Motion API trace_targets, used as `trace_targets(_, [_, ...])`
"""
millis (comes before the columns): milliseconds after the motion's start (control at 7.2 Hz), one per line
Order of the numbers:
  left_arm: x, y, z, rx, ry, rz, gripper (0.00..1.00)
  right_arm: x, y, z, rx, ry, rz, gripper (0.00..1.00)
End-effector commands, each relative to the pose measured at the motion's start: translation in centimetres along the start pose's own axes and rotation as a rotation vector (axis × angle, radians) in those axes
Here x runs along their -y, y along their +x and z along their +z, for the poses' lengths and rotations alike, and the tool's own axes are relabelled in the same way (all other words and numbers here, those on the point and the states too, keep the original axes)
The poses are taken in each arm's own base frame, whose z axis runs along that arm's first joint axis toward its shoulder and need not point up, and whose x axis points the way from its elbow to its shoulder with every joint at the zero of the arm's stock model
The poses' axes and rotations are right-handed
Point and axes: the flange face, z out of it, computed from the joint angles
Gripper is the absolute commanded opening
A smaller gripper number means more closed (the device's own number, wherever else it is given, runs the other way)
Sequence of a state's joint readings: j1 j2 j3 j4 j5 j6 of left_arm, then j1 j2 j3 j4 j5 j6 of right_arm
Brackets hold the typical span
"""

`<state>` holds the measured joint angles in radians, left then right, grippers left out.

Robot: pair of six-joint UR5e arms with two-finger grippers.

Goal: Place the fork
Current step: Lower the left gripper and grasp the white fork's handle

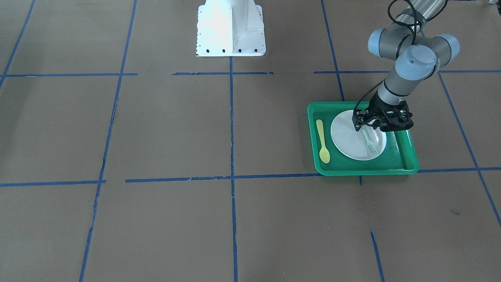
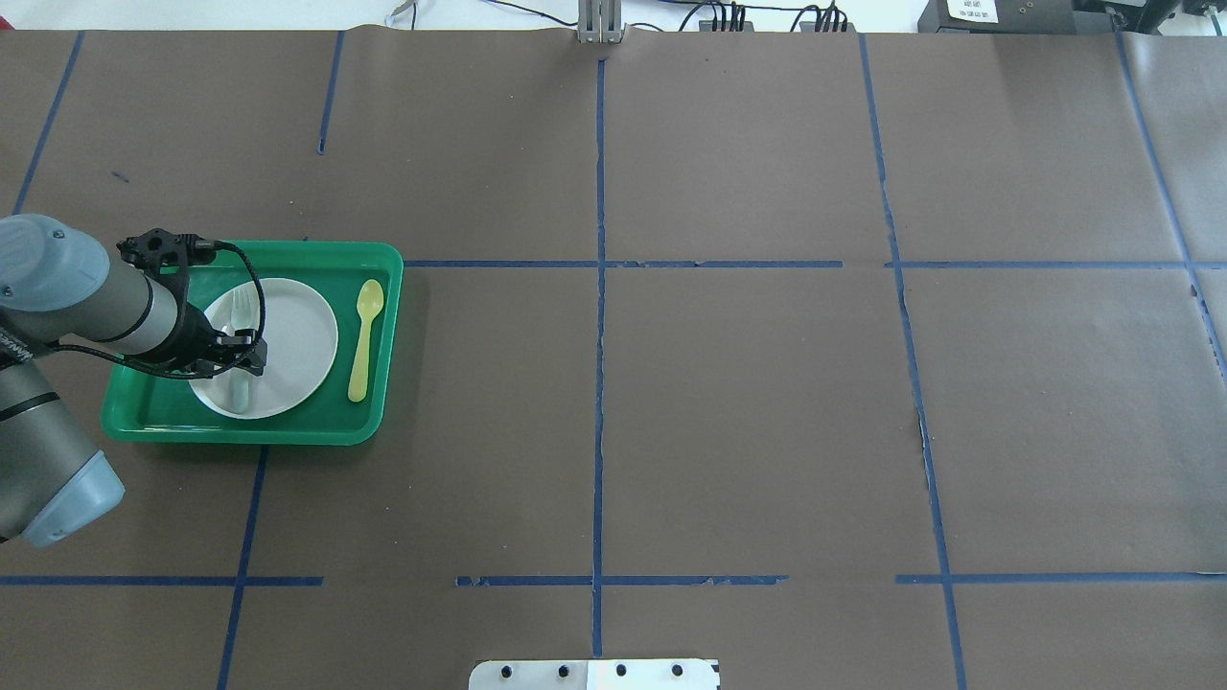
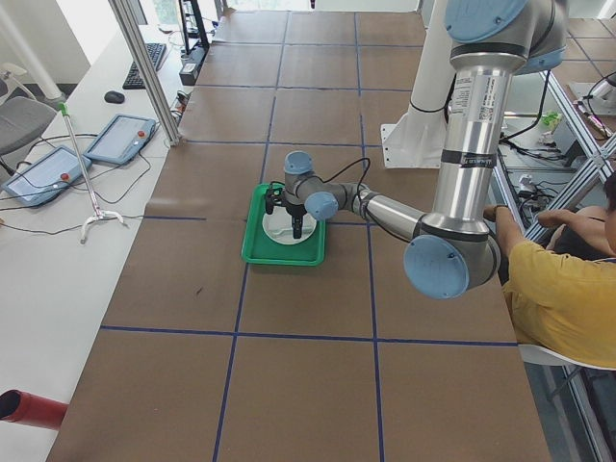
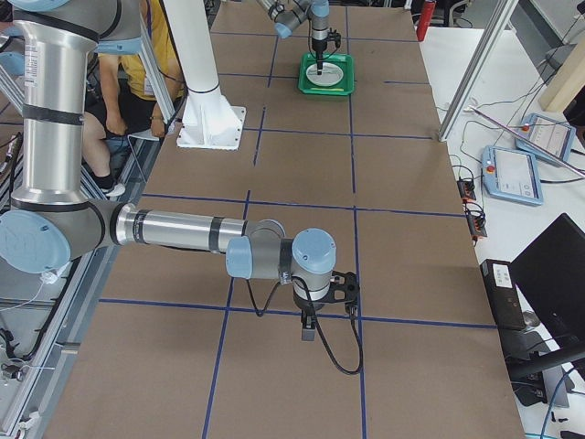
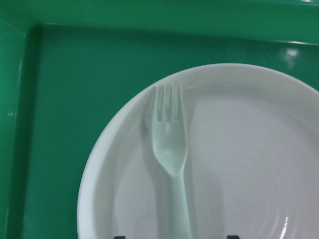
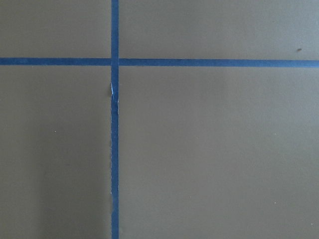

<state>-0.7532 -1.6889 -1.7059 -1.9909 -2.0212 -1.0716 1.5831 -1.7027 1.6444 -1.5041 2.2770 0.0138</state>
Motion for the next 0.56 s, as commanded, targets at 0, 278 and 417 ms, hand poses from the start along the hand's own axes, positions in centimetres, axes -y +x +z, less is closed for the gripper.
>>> trace_targets(0, [-0.03,0.2,-0.18,-0.003,-0.003,0.0,0.0,-0.01,0.01,0.01,-0.001,-0.001,0.001,1.0])
trace_targets(278, [0.02,0.19,-0.46,-0.004,0.0,-0.003,0.0,0.01,0.0,-0.01,-0.001,0.001,0.0,1.0])
trace_targets(417, [0.04,0.31,-0.91,-0.012,0.005,0.0,0.0,-0.01,0.0,0.01,0.001,-0.001,0.001,1.0])
